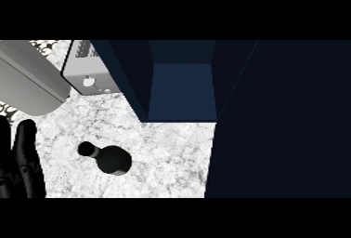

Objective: Pick up the wine, place it into the cabinet and close the cabinet

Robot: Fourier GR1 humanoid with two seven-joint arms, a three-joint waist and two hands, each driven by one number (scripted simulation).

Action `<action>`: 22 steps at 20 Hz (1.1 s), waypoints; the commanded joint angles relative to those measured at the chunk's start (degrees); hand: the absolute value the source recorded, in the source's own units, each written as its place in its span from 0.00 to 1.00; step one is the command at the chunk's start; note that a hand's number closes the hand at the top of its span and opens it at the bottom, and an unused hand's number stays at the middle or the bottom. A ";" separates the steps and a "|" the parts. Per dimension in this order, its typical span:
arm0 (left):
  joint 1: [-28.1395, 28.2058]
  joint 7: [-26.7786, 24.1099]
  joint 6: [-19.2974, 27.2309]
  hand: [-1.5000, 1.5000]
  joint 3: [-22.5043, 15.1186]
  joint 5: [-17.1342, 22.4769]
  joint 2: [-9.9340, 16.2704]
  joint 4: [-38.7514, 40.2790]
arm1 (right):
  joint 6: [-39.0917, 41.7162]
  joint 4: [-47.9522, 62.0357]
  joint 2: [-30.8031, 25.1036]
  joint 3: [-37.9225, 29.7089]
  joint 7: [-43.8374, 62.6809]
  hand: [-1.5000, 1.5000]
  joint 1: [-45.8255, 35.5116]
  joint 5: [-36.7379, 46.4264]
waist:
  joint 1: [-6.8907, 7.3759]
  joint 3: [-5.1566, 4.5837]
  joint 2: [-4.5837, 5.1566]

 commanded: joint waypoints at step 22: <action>20.01 -12.61 11.92 0.00 8.31 19.87 1.02 6.84 | 3.48 -4.43 -1.45 -6.98 -4.92 0.00 7.83 -0.78 | -0.41 -0.10 0.60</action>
